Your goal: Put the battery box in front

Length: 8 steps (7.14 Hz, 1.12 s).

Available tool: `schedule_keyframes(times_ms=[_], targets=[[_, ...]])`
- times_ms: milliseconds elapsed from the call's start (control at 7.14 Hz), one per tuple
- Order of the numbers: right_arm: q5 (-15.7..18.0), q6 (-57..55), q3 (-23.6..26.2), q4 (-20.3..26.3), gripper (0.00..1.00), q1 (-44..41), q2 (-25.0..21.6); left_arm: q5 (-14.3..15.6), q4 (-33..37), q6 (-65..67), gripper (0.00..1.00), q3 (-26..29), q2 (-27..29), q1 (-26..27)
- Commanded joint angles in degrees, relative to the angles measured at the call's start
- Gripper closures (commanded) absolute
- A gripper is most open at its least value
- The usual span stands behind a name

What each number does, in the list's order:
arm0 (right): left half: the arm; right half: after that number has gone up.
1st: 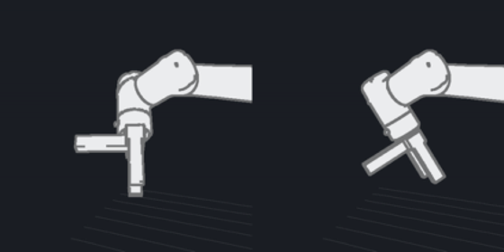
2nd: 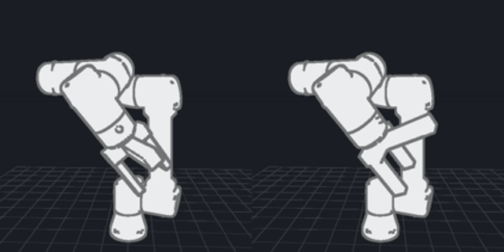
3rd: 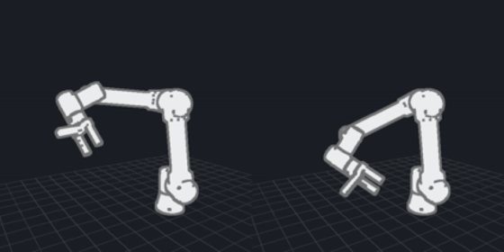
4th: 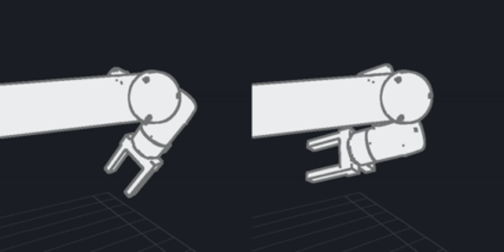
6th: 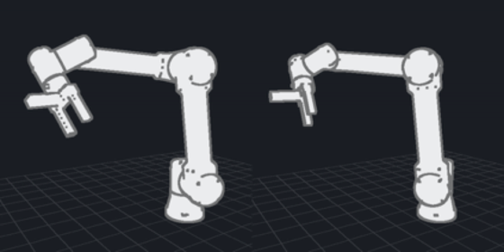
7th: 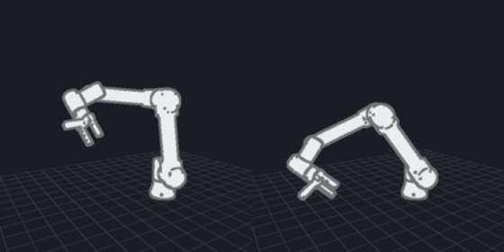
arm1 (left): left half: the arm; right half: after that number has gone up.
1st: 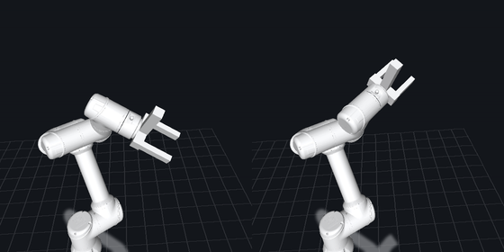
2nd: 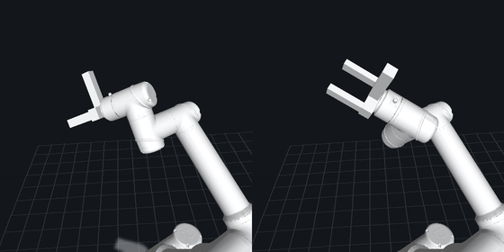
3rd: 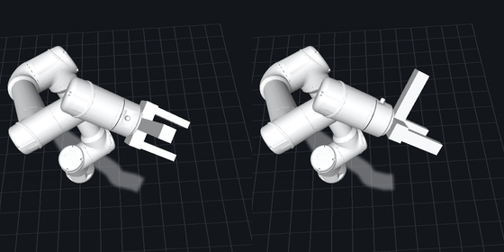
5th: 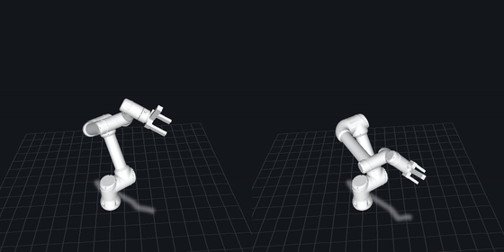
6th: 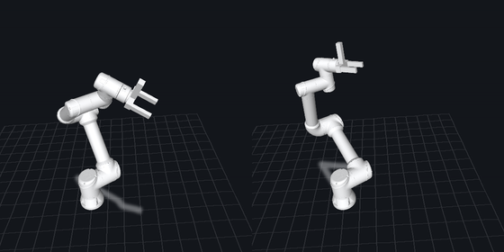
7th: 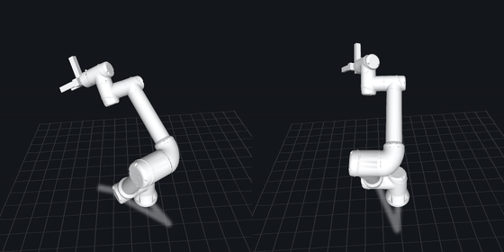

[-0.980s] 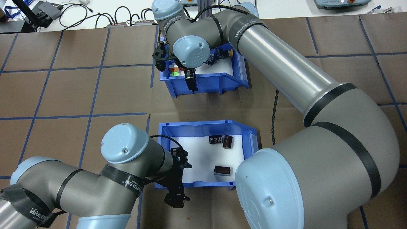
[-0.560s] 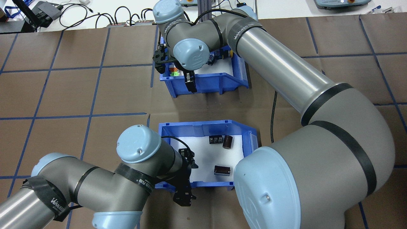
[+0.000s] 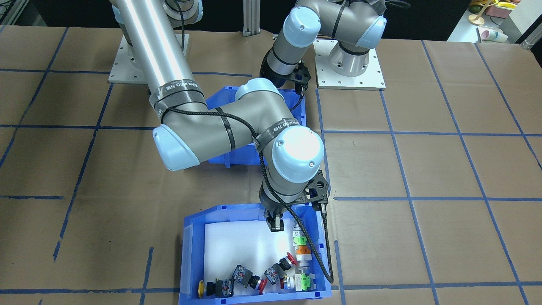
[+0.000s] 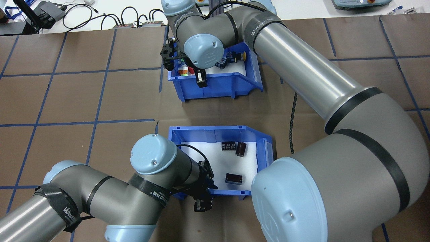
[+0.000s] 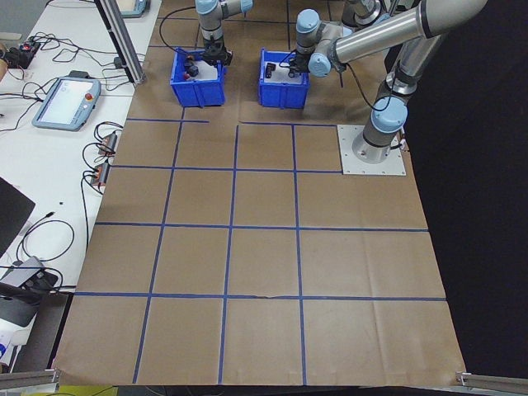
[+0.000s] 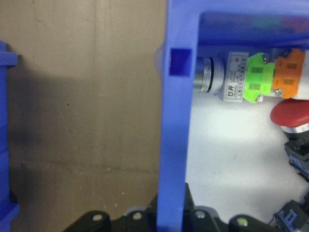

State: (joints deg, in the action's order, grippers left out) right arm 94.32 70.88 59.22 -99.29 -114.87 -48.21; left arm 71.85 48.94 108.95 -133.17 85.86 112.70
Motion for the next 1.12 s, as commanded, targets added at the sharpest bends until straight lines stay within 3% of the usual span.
schedule_keyframes(times_ms=[0,140,280,420,700,980], targets=[[0.34,6.69,-2.26,-0.2,1.0,4.18,-3.02,1.53,0.19,-0.93,1.0,-0.25,-3.66,-0.02],[0.34,11.69,-2.1,0.06,1.0,8.74,-5.2,5.72,0.71,-3.45,1.0,0.01,-6.21,-0.89],[0.51,16.09,-1.48,0.85,1.0,13.74,-7.49,7.85,1.33,-5.74,1.0,0.01,-7.71,-3.86],[1.3,17.7,0.18,0.94,1.0,17.88,-9.6,7.61,2.55,-7.5,1.0,1.49,-7.64,-9.03],[1.66,19.63,8.58,0.77,1.0,25.35,-15.47,6.99,8.77,-17.49,1.0,9.11,-4.32,-17.39],[1.66,24.64,17.82,-0.29,1.0,33.43,-22.07,0.96,10.3,-18.24,1.0,21.57,7.85,-18.04]])
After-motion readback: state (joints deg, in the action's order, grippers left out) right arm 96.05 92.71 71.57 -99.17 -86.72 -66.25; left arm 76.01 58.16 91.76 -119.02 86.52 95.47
